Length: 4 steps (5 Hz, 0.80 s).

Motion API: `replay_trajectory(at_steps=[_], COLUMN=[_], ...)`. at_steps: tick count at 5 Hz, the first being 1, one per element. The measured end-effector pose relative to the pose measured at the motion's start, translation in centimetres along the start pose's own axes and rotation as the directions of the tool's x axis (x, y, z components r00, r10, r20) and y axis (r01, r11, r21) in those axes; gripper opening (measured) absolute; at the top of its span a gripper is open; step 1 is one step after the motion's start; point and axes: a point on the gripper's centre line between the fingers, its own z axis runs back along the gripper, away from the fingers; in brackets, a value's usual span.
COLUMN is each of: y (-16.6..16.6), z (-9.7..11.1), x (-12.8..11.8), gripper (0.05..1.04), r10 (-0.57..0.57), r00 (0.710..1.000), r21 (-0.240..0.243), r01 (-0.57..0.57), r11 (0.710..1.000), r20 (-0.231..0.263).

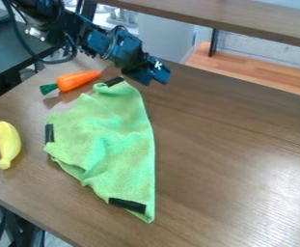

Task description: Unfold the cloth from bottom left to right

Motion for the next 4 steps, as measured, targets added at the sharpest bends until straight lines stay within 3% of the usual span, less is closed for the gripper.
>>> replay_trajectory(at_steps=[1, 2, 3, 4], y=[0.6, 0.2, -1.0, -1.2], z=[-0.8, 0.9, 3.1, 5.0], x=[-1.4, 0.6, 3.1, 3.8], gripper=[1.0, 1.0, 1.0, 1.0], r10=[0.037, 0.113, 0.109, 0.13], r00=[0.999, 0.994, 0.993, 0.991], r21=[0.0, 0.061, 0.081, 0.123], r01=[-0.037, -0.113, -0.112, -0.125], r11=[0.999, 0.992, 0.99, 0.985], r20=[-0.029, -0.003, 0.039, -0.035])
